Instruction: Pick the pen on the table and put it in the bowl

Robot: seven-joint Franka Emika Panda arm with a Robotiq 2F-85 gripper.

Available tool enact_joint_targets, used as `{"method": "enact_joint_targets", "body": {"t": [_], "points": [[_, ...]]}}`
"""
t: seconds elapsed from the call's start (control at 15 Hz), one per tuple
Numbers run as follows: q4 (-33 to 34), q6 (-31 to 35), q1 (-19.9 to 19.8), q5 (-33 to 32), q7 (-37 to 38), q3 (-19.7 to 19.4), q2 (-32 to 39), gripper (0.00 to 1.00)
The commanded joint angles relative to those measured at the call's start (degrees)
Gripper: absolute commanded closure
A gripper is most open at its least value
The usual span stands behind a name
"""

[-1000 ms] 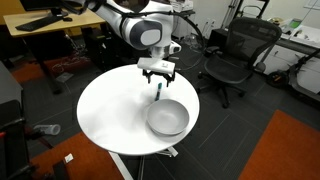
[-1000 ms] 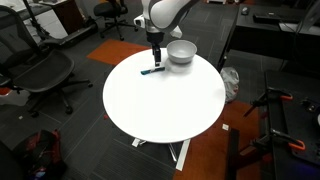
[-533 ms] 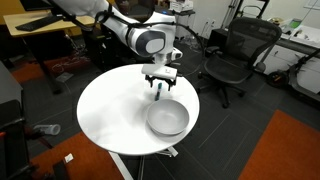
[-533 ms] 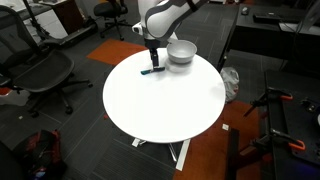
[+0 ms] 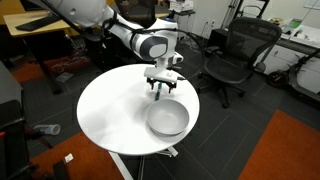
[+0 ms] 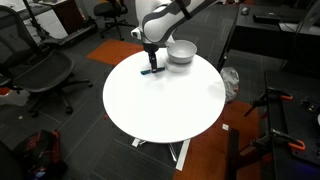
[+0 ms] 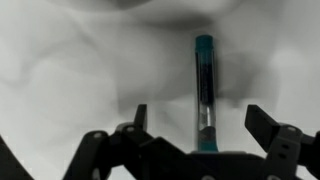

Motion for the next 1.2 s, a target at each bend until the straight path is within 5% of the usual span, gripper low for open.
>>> {"method": "enact_joint_targets", "body": {"t": [0.0, 0.67, 1.13], "points": [[4.80, -3.61, -0.05, -0.65, -1.04, 0.58, 2.39, 0.26], [8.17, -6.11, 0.16, -0.49, -0.90, 0.71, 4.28, 1.00], [1.95, -4.20, 1.61, -2.06, 2.94, -1.58, -2.72, 0.95]]}}
